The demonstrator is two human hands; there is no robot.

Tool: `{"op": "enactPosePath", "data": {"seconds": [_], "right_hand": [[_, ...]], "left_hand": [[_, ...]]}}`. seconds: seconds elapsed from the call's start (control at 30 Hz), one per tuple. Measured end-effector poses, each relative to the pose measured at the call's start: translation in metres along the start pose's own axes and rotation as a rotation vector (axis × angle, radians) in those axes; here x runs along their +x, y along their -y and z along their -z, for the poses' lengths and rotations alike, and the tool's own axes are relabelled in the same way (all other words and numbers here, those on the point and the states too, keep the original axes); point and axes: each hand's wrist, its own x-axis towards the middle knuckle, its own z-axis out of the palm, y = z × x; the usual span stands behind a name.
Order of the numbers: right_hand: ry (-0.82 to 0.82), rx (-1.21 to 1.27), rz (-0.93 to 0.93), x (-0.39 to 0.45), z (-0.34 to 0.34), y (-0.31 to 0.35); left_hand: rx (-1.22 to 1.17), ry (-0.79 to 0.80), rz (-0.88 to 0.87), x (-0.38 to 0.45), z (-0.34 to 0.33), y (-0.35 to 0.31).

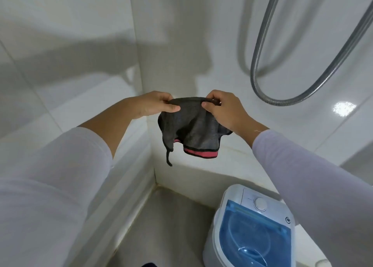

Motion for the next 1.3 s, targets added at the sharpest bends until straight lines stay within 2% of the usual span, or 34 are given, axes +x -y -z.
{"op": "enactPosePath", "data": {"seconds": [0.13, 0.4, 0.53, 0.73, 1.03, 1.1, 1.2, 1.3], "right_hand": [[-0.052, 0.032, 0.011, 0.021, 0.036, 0.059], [-0.168, 0.049, 0.184, 0.071, 0.105, 0.162], [-0.233, -0.112, 0.229, 0.103, 0.126, 0.191], [-0.277, -0.219, 0.132, 0.142, 0.138, 0.206], [-0.305, -0.150, -0.009, 0.162, 0.121, 0.200], [-0.269, -0.094, -0.038, 0.155, 0.112, 0.194], [-0.187, 0.033, -0.040, 0.153, 0.103, 0.186], [-0.099, 0.024, -0.029, 0.125, 0.094, 0.169]], "left_hand": [[0.002, -0.048, -0.009, -0.019, 0.064, -0.050], [-0.133, -0.309, -0.141, -0.033, 0.166, -0.134], [-0.135, -0.501, -0.184, -0.013, 0.194, -0.169], [-0.124, -0.694, -0.121, 0.031, 0.207, -0.198], [-0.145, -0.725, -0.012, 0.060, 0.194, -0.194], [-0.191, -0.666, -0.020, 0.054, 0.180, -0.190], [-0.397, -0.590, 0.010, 0.053, 0.158, -0.181], [-0.472, -0.576, 0.067, 0.040, 0.127, -0.169]]}}
